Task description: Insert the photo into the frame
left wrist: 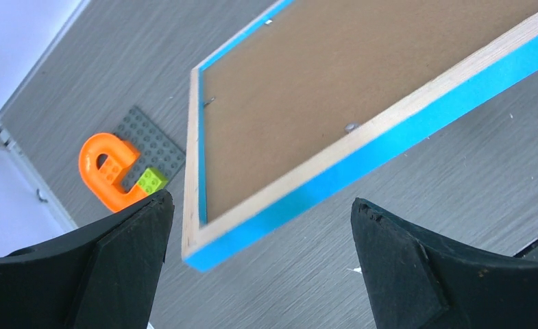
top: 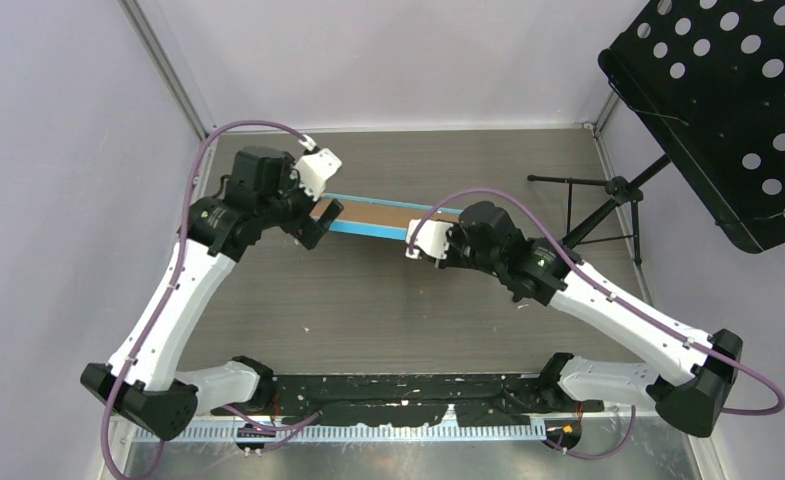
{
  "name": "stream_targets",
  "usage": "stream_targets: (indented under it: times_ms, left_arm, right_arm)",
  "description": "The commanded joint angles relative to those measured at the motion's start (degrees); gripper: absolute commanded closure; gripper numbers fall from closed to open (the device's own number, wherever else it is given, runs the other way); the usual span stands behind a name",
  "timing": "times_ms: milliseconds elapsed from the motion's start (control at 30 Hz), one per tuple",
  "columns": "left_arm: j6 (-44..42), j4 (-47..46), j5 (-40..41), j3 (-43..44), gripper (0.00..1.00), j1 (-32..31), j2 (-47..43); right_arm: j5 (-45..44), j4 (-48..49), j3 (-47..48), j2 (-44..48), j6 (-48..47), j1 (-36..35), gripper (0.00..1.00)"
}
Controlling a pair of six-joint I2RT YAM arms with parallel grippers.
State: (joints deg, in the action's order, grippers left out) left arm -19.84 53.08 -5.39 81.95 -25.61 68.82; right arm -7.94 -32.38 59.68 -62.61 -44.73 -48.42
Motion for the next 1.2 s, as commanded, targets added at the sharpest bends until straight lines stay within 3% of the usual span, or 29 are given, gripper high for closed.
stream_targets:
  times_ms: [0,267,667,1167]
  left_arm:
    - [2.1,-3.4,0.5,0.9,0.00,2.7,-4.5]
    - [7.2,-7.1,2.3,0.6,0.00,9.1,-10.5]
    - [7.6,-7.2,2.3,-2.3,0.00,10.6,-14.1]
    - [7.4,-8.2,1.1,-7.8,0.00,10.7,-16.2]
  right_arm:
    - [1.6,-3.0,8.4,-2.3,6.1,-0.1,0.94]
    - [1.8,-10.0,20.1,-9.0,10.6,0.9,0.94]
    - [10.6,-18.3,38.4,-16.8,21.1,7.3,0.94]
    - [22.4,-19.7,42.0,-21.0,33.8,18.7,0.94]
